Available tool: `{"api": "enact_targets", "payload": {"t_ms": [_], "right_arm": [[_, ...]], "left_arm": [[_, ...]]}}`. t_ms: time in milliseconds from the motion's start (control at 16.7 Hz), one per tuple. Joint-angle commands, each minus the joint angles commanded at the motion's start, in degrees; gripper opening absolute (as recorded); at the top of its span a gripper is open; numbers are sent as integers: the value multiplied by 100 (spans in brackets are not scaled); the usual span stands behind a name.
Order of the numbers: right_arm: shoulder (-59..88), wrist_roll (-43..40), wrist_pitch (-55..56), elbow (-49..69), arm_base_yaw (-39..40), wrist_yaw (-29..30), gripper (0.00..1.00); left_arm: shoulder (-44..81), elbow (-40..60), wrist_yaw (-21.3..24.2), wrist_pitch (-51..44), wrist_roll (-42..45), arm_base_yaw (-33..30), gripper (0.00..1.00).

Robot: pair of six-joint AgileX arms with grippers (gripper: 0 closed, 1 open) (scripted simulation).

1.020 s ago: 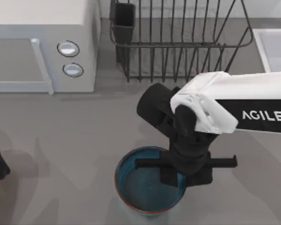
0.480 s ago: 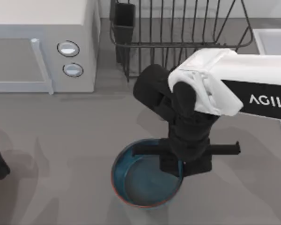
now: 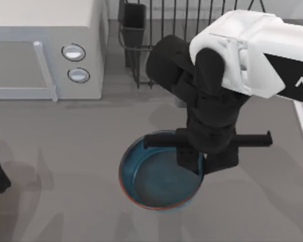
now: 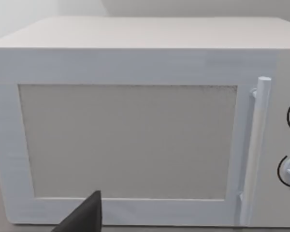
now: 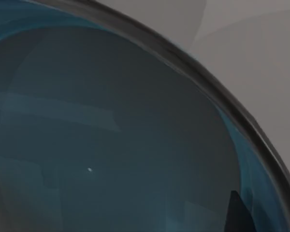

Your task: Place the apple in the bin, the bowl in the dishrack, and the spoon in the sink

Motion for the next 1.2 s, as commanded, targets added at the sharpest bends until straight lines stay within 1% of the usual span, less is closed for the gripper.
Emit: {"api": "enact_targets", "payload": {"t_ms": [240,360,480,660,1020,1200], "right_arm": [[-6,-45,90,-12,33,69,0],[-119,-257,386,-8,111,365,0],[-303,-605,897,-22,228,850,0],[-647,-1317,1999,-93,456,1831,0],[-1511,-3116,4904,-417,967,4209,0],[-1984,-3901,6097,-544,1172,5249,0]], "left_arm": [[0,0,0,0,0,0,100],[0,0,0,0,0,0,100],[0,0,0,0,0,0,100],[0,0,0,0,0,0,100],[0,0,0,0,0,0,100],[0,0,0,0,0,0,100]]}}
